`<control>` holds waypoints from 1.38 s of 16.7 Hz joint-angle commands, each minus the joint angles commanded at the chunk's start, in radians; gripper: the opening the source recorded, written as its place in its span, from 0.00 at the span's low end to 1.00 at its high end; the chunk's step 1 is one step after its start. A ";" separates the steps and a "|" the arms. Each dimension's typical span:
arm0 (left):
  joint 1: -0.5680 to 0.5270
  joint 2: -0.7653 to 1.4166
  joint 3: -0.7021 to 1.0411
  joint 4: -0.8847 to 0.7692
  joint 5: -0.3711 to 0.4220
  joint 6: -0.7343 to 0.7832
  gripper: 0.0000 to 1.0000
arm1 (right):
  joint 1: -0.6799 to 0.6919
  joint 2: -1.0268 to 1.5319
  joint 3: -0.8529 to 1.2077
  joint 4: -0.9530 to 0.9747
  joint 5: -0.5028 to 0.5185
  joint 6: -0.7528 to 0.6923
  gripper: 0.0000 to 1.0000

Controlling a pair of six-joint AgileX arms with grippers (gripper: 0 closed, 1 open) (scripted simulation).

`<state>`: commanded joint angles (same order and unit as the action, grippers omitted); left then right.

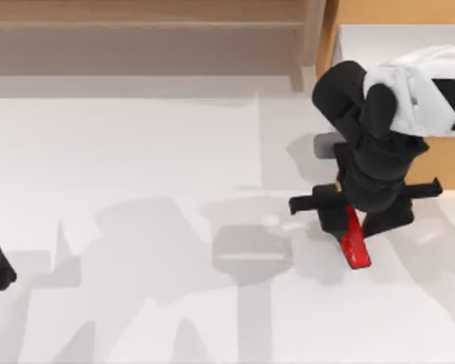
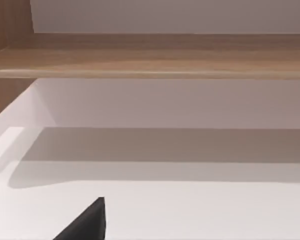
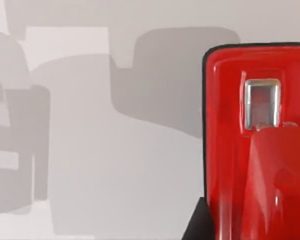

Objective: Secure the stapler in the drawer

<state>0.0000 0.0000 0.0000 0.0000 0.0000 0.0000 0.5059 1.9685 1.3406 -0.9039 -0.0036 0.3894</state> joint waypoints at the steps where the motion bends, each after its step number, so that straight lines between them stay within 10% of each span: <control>1: 0.000 0.000 0.000 0.000 0.000 0.000 1.00 | -0.006 -0.003 -0.001 -0.017 0.000 -0.009 0.00; 14: 0.000 0.000 0.000 0.000 0.000 0.000 1.00 | 0.005 -0.144 0.126 -0.072 -0.063 -0.158 0.00; 23: 0.000 0.000 0.000 0.000 0.000 0.000 1.00 | -0.236 -0.181 0.330 -0.031 -0.062 -0.317 0.00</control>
<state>0.0000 0.0000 0.0000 0.0000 0.0000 0.0000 0.2699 1.7877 1.6710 -0.9354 -0.0653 0.0724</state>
